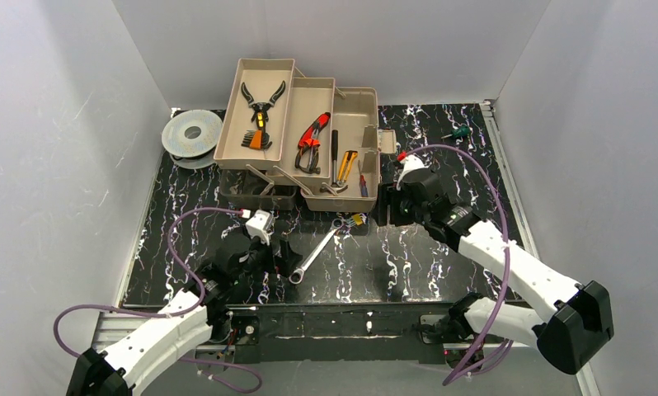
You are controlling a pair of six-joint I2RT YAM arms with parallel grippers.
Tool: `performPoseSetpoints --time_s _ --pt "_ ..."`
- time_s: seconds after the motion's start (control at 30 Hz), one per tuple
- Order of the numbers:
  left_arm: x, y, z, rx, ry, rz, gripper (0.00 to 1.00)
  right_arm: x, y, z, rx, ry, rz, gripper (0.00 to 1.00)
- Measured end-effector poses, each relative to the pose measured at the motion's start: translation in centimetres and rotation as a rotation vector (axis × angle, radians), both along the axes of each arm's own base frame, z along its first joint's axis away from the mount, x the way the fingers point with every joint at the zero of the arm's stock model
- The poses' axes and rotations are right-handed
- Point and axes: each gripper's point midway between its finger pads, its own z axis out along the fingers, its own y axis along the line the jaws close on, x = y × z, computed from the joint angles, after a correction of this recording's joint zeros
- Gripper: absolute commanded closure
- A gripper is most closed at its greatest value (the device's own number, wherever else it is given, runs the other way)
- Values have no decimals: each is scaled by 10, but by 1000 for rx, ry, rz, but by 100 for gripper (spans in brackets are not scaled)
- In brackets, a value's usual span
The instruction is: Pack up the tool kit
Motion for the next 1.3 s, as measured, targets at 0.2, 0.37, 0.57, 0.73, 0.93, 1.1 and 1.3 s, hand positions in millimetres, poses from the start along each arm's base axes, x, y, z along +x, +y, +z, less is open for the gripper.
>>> performPoseSetpoints --time_s 0.2,0.37,0.57,0.73,0.93,1.1,1.3 --pt "-3 -10 4 60 -15 -22 2 -4 -8 -22 1 3 -34 29" --pt "-10 -28 6 157 -35 -65 2 -1 -10 -31 2 -12 -53 31" --pt "-14 -41 3 236 -44 -96 2 0 -15 -54 6 -56 -62 32" --pt "-15 -41 -7 276 -29 -97 2 -1 -18 -71 13 -92 -57 34" --pt "-11 -41 -11 275 -18 -60 2 4 -15 -71 40 -129 -57 34" --pt "-8 -42 -16 273 0 -24 2 8 -11 -64 64 -160 -57 34" --pt "-9 -32 -52 408 89 -3 4 10 -10 -61 71 -173 -57 34"
